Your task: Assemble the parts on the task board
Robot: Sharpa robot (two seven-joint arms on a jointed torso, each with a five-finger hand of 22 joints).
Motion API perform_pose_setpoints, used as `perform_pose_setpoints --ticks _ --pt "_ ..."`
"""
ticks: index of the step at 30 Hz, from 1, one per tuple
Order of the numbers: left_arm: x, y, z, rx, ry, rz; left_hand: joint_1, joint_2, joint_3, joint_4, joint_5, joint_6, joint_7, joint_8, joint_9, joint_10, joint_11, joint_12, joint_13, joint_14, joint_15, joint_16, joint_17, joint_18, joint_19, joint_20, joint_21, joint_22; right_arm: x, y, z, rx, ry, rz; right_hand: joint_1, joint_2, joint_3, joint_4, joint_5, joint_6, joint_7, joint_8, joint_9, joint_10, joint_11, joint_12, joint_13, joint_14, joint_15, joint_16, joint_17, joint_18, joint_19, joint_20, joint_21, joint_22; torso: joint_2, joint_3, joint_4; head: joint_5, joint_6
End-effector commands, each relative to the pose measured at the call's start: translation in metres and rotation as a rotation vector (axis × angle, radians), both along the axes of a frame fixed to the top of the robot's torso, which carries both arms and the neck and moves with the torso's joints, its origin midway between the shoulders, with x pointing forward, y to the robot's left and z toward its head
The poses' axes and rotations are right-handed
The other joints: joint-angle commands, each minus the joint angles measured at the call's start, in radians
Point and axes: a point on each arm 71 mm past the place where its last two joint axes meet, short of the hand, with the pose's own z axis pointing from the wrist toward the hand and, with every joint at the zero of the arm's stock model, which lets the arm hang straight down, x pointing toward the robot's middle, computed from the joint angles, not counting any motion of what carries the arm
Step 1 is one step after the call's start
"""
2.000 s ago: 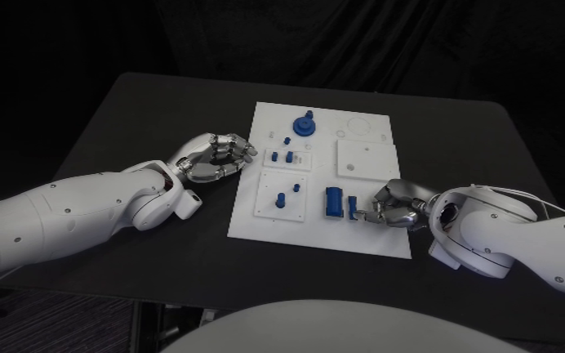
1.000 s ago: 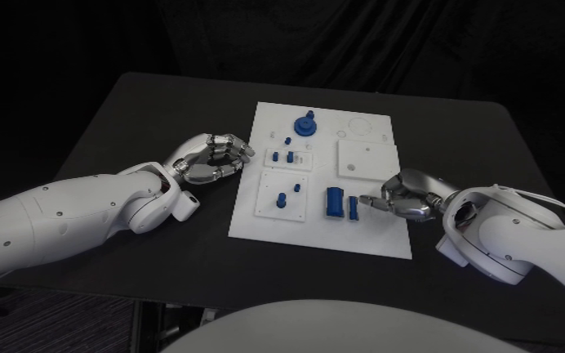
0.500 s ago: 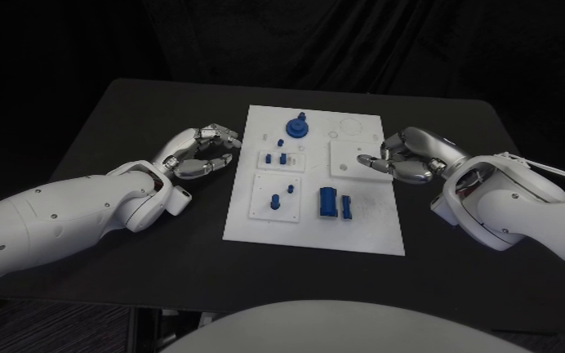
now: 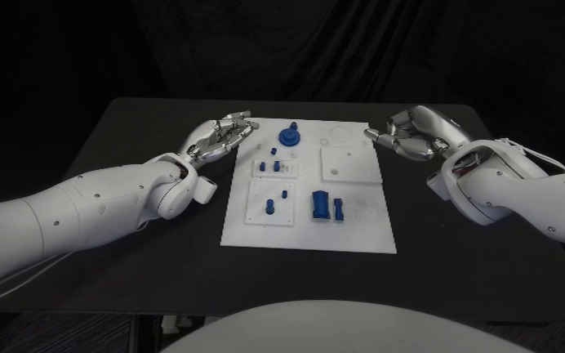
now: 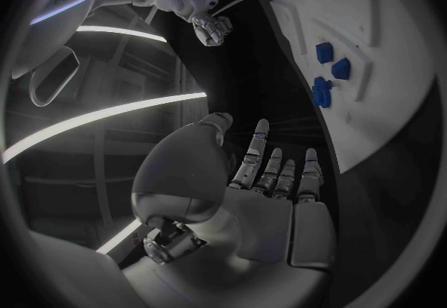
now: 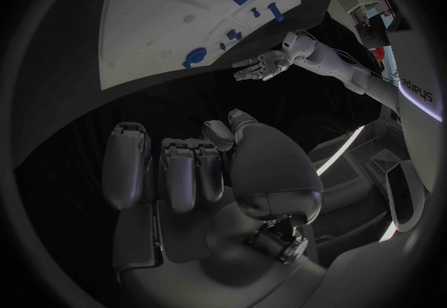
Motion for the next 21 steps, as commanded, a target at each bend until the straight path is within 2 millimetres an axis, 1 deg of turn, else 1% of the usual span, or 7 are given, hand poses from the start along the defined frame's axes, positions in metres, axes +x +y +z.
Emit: perform_pose_setpoints --ticks 1,6,7,10,14,15,21 --pt "0.001 -0.002 0.014 -0.24 -0.094 -0.015 0.013 0.009 -0.014 -0.001 0.004 0.003 0.004 -0.007 -0.002 0.002 0.002 -0.006 -0.001 -0.005 -0.001 -0.007 -0.001 0.004 -0.001 -0.002 -0.003 -0.006 0.002 -0.004 0.005 0.125 -0.084 -0.017 0.015 0.004 0.002 -0.011 0.003 -0.016 0.002 -0.001 0.123 0.106 -0.001 0.003 0.263 0.096 -0.002 0.002 0.231 -0.015 0.031 -0.003 0.005 0.201 -0.017 0.0196 -0.0115 0.002 0.0" --pt "0.003 -0.003 0.014 -0.214 -0.128 -0.054 0.091 -0.033 -0.047 0.001 0.006 0.017 -0.01 -0.019 -0.003 -0.006 -0.013 -0.068 -0.007 -0.011 -0.011 -0.044 -0.008 0.007 -0.007 -0.007 -0.005 -0.053 0.005 -0.005 0.001 0.149 -0.111 -0.024 0.034 0.004 0.01 -0.023 0.003 -0.051 0.005 -0.014 0.115 0.106 0.001 0.003 0.263 0.095 0.0 0.002 0.228 -0.015 0.029 -0.001 0.005 0.201 -0.033 0.0296 -0.0075 -0.001 0.0" --pt "0.005 -0.005 -0.002 -0.084 0.054 0.01 -0.297 -0.023 -0.101 -0.088 -0.162 -0.172 -0.088 -0.114 -0.074 -0.018 -0.061 -0.168 -0.045 -0.016 -0.055 -0.075 -0.015 -0.051 -0.076 -0.05 -0.046 -0.175 0.004 -0.004 -0.004 0.084 -0.046 -0.01 -0.295 -0.024 -0.087 -0.092 -0.085 -0.354 0.016 -0.38 -0.393 -0.439 0.075 -0.47 -0.392 -0.441 0.038 -0.468 -0.392 -0.062 -0.44 0.013 -0.404 -0.392 -0.021 0.0199 -0.0089 0.001 0.0" --pt "0.005 -0.005 -0.002 -0.086 0.054 0.015 -0.325 -0.023 -0.101 -0.097 -0.178 -0.186 -0.088 -0.129 -0.074 -0.018 -0.061 -0.194 -0.045 -0.016 -0.055 -0.075 -0.015 -0.051 -0.076 -0.06 -0.046 -0.205 0.004 -0.003 -0.004 0.089 -0.044 -0.011 -0.322 -0.024 -0.087 -0.104 -0.092 -0.392 0.016 -0.425 -0.396 -0.448 0.075 -0.524 -0.392 -0.453 0.042 -0.522 -0.392 -0.062 -0.477 0.013 -0.447 -0.392 -0.021 0.0201 -0.0087 0.0 0.003" --pt "0.004 -0.01 0.002 -0.096 0.051 0.045 -0.46 -0.023 -0.101 -0.128 -0.236 -0.252 -0.088 -0.164 -0.074 -0.018 -0.061 -0.235 -0.045 -0.016 -0.055 -0.075 -0.015 -0.064 -0.076 -0.078 -0.046 -0.254 0.005 0.0 -0.004 0.127 -0.033 -0.016 -0.438 -0.024 -0.087 -0.131 -0.123 -0.5 0.016 -0.557 -0.529 -0.601 0.075 -0.691 -0.479 -0.608 0.056 -0.688 -0.491 -0.062 -0.633 0.013 -0.592 -0.499 -0.024 0.0213 -0.0075 -0.003 0.024" --pt "0.004 -0.012 0.003 -0.1 0.05 0.056 -0.479 -0.023 -0.101 -0.133 -0.244 -0.261 -0.088 -0.169 -0.074 -0.018 -0.061 -0.241 -0.045 -0.016 -0.055 -0.075 -0.015 -0.069 -0.076 -0.081 -0.046 -0.261 0.006 0.001 -0.004 0.14 -0.028 -0.017 -0.455 -0.024 -0.087 -0.135 -0.127 -0.516 0.016 -0.575 -0.55 -0.625 0.075 -0.714 -0.501 -0.631 0.127 -0.712 -0.512 -0.062 -0.656 0.013 -0.612 -0.52 -0.026 0.0217 -0.0071 -0.004 0.032" --pt "0.001 -0.027 0.017 -0.135 0.052 0.162 -0.638 -0.023 -0.101 -0.17 -0.314 -0.338 -0.088 -0.211 -0.074 -0.018 -0.061 -0.29 -0.045 -0.016 -0.055 -0.075 -0.015 -0.08 -0.076 -0.161 -0.046 -0.317 0.008 0.011 -0.006 0.268 0.011 -0.037 -0.592 -0.024 -0.087 -0.165 -0.164 -0.645 0.016 -0.732 -0.728 -0.821 0.075 -0.914 -0.69 -0.827 0.127 -0.91 -0.698 -0.062 -0.845 0.013 -0.784 -0.704 -0.037 0.0258 -0.0029 -0.015 0.104"
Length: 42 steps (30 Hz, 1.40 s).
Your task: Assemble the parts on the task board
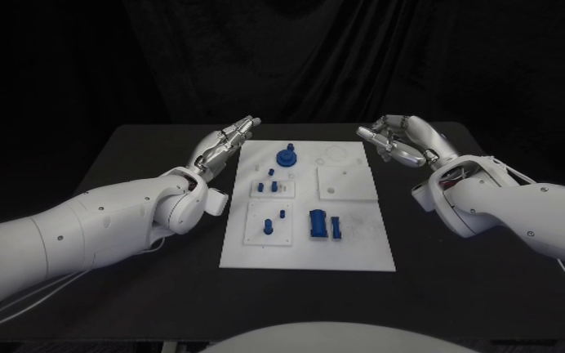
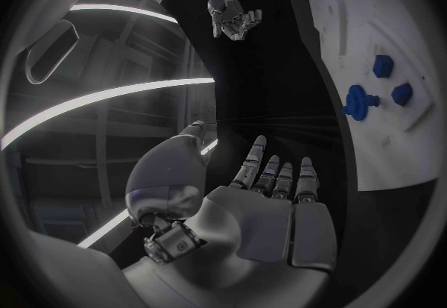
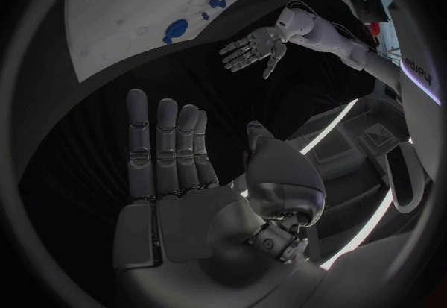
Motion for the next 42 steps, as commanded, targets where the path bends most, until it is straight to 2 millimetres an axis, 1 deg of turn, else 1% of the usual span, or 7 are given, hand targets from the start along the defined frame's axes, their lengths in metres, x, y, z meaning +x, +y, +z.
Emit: perform_pose_setpoints --ticks 1,6,7,14,17,29,42 --pt "-0.001 -0.005 0.006 -0.001 0.02 0.146 -0.244 0.001 -0.007 -0.057 -0.106 -0.118 -0.009 -0.064 -0.009 0.001 -0.012 -0.074 -0.005 0.001 -0.012 -0.007 -0.002 -0.047 -0.007 -0.078 -0.007 -0.086 0.001 0.004 -0.003 0.129 0.046 -0.027 -0.211 -0.004 -0.011 -0.049 -0.056 -0.199 0.001 -0.241 -0.273 -0.302 0.009 -0.307 -0.29 -0.302 0.04 -0.306 -0.286 -0.023 -0.291 0.002 -0.265 -0.283 -0.012 0.0043 0.0043 -0.009 0.056" --pt "-0.008 -0.02 0.023 -0.038 0.051 0.267 -0.336 0.001 -0.007 -0.079 -0.147 -0.163 -0.009 -0.088 -0.009 0.001 -0.012 -0.102 -0.005 0.001 -0.012 -0.007 -0.002 -0.053 -0.007 -0.078 -0.007 -0.119 0.004 0.015 -0.005 0.282 0.092 -0.052 -0.289 -0.004 -0.011 -0.065 -0.076 -0.274 0.001 -0.331 -0.374 -0.415 0.009 -0.422 -0.399 -0.414 0.04 -0.42 -0.393 -0.023 -0.4 0.002 -0.364 -0.389 -0.024 0.0088 0.0089 -0.021 0.135" --pt "-0.01 -0.023 0.026 -0.044 0.058 0.287 -0.352 0.001 -0.007 -0.083 -0.153 -0.171 -0.009 -0.093 -0.009 0.001 -0.012 -0.107 -0.005 0.001 -0.012 -0.007 -0.002 -0.13 -0.007 -0.078 -0.007 -0.125 0.005 0.017 -0.006 0.311 0.1 -0.058 -0.303 -0.004 -0.011 -0.069 -0.08 -0.287 0.001 -0.347 -0.392 -0.435 0.009 -0.442 -0.418 -0.434 0.04 -0.44 -0.412 -0.023 -0.419 0.002 -0.381 -0.408 -0.026 0.0094 0.0096 -0.023 0.147" --pt "-0.018 -0.035 0.043 -0.074 0.104 0.389 -0.454 0.001 -0.007 -0.175 -0.198 -0.221 -0.009 -0.12 -0.009 0.001 -0.012 -0.138 -0.005 0.001 -0.012 -0.007 -0.002 -0.13 -0.007 -0.078 -0.007 -0.161 0.007 0.032 -0.01 0.518 0.162 -0.108 -0.391 -0.004 -0.011 -0.148 -0.169 -0.369 0.001 -0.447 -0.506 -0.561 0.009 -0.57 -0.539 -0.56 0.04 -0.567 -0.531 -0.023 -0.54 0.002 -0.492 -0.526 -0.035 0.0126 0.0128 -0.032 0.202" --pt "-0.021 -0.037 0.046 -0.079 0.114 0.408 -0.487 0.001 -0.007 -0.175 -0.212 -0.237 -0.009 -0.196 -0.009 0.001 -0.012 -0.149 -0.005 0.001 -0.012 -0.007 -0.002 -0.13 -0.007 -0.078 -0.007 -0.173 0.008 0.038 -0.012 0.6 0.187 -0.133 -0.419 -0.004 -0.011 -0.148 -0.169 -0.396 0.001 -0.479 -0.542 -0.602 0.009 -0.611 -0.578 -0.6 0.04 -0.608 -0.569 -0.023 -0.58 0.002 -0.527 -0.564 -0.036 0.0129 0.0132 -0.033 0.209" --pt "-0.021 -0.038 0.048 -0.081 0.118 0.416 -0.59 0.001 -0.007 -0.175 -0.324 -0.284 -0.009 -0.196 -0.009 0.001 -0.012 -0.226 -0.005 0.001 -0.012 -0.007 -0.002 -0.13 -0.007 -0.078 -0.007 -0.264 0.009 0.054 -0.019 0.829 0.26 -0.219 -0.507 -0.004 -0.011 -0.148 -0.169 -0.48 0.001 -0.581 -0.657 -0.729 0.009 -0.741 -0.7 -0.727 0.04 -0.737 -0.69 -0.023 -0.702 0.002 -0.639 -0.683 -0.036 0.0129 0.0132 -0.033 0.209" --pt "-0.021 -0.038 0.048 -0.081 0.118 0.416 -0.744 0.001 -0.007 -0.175 -0.324 -0.361 -0.009 -0.196 -0.009 0.001 -0.012 -0.226 -0.005 0.001 -0.012 -0.007 -0.002 -0.13 -0.007 -0.078 -0.007 -0.264 0.009 0.054 -0.019 0.842 0.264 -0.225 -0.557 -0.004 -0.011 -0.148 -0.169 -0.528 0.001 -0.643 -0.727 -0.807 0.009 -0.82 -0.775 -0.805 0.04 -0.816 -0.764 -0.023 -0.777 0.002 -0.706 -0.756 -0.036 0.0129 0.0132 -0.033 0.209"
